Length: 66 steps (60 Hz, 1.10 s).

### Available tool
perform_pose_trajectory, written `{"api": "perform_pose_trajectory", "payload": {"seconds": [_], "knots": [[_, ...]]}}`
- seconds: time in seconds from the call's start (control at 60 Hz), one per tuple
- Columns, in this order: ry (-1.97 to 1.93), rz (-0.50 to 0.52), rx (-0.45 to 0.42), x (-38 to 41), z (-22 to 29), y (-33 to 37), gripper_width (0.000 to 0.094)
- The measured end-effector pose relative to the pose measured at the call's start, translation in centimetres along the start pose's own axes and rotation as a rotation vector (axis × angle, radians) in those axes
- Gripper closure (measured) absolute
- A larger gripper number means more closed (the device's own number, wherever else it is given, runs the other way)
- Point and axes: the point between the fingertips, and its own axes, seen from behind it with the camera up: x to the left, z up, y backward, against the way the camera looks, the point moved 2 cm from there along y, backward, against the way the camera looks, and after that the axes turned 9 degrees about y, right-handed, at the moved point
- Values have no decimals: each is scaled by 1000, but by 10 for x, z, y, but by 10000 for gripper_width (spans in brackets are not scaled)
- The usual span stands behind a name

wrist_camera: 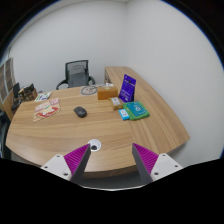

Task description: Arrange mouse

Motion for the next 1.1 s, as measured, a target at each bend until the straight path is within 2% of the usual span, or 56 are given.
{"api": "perform_pose_trajectory", "payload": {"seconds": [0.2, 0.817, 1.1], "knots": [[2, 9, -3, 16, 4, -10, 72], [56, 139, 1, 135, 20, -62, 73], [60, 125, -23, 166, 35, -118, 70]]}}
